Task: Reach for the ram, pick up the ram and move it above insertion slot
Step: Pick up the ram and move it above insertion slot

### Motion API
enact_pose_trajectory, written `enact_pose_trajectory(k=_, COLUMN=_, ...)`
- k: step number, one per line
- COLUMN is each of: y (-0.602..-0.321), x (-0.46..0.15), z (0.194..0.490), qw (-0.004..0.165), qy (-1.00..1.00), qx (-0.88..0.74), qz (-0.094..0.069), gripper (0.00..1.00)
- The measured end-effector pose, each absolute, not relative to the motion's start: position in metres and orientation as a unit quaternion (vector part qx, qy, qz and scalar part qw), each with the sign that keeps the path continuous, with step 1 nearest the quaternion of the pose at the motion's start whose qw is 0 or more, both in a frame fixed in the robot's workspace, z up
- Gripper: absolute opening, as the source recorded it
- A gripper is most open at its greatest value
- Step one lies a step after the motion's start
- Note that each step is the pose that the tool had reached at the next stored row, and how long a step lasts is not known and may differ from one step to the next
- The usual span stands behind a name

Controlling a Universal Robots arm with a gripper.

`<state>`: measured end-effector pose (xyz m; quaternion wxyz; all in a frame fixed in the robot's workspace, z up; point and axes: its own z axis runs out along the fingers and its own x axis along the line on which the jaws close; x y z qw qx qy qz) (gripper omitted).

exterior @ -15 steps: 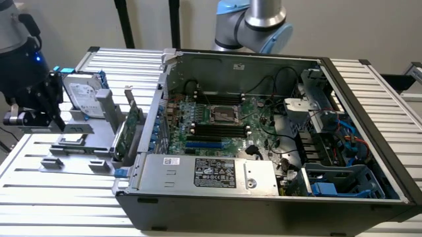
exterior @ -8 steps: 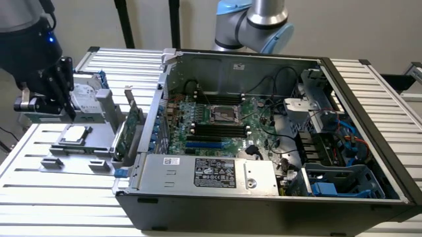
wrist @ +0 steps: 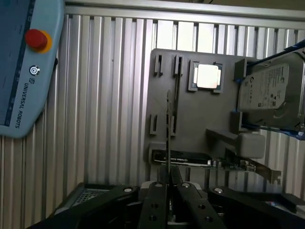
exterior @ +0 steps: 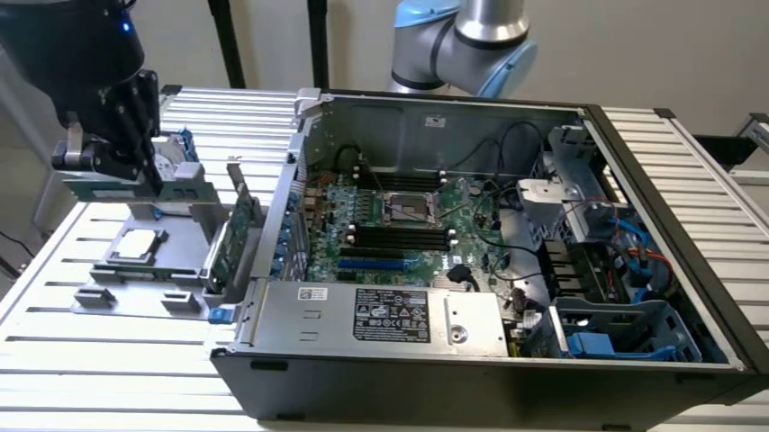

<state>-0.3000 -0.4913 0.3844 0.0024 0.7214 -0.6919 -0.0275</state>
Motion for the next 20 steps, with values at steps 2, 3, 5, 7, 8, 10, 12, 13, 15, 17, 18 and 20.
enact_pose_trajectory(k=2, y=-0.491, x=-0.291, z=0.392, qw=0.003, qy=-0.692, qx=0.721, qz=-0.029, gripper=0.13)
enact_pose_trajectory(k=3, y=-0.491, x=-0.287, z=0.395, qw=0.003, qy=-0.692, qx=0.721, qz=-0.029, gripper=0.13)
enact_pose_trajectory(k=5, y=-0.491, x=-0.277, z=0.4, qw=0.003, qy=-0.692, qx=0.721, qz=-0.03, gripper=0.13)
enact_pose_trajectory(k=7, y=-0.491, x=-0.268, z=0.404, qw=0.004, qy=-0.692, qx=0.721, qz=-0.031, gripper=0.13)
enact_pose_trajectory(k=8, y=-0.491, x=-0.264, z=0.405, qw=0.004, qy=-0.692, qx=0.721, qz=-0.031, gripper=0.13)
enact_pose_trajectory(k=10, y=-0.491, x=-0.255, z=0.407, qw=0.005, qy=-0.692, qx=0.721, qz=-0.032, gripper=0.13)
enact_pose_trajectory(k=12, y=-0.491, x=-0.246, z=0.408, qw=0.005, qy=-0.692, qx=0.721, qz=-0.032, gripper=0.13)
enact_pose_trajectory(k=13, y=-0.491, x=-0.241, z=0.408, qw=0.005, qy=-0.692, qx=0.721, qz=-0.032, gripper=0.13)
enact_pose_trajectory(k=15, y=-0.491, x=-0.232, z=0.408, qw=0.006, qy=-0.692, qx=0.721, qz=-0.033, gripper=0.13)
enact_pose_trajectory(k=17, y=-0.491, x=-0.223, z=0.408, qw=0.006, qy=-0.692, qx=0.721, qz=-0.033, gripper=0.13)
enact_pose_trajectory(k=18, y=-0.491, x=-0.218, z=0.408, qw=0.006, qy=-0.692, qx=0.721, qz=-0.033, gripper=0.13)
enact_pose_trajectory(k=20, y=-0.491, x=-0.209, z=0.409, qw=0.006, qy=-0.692, qx=0.721, qz=-0.033, gripper=0.13)
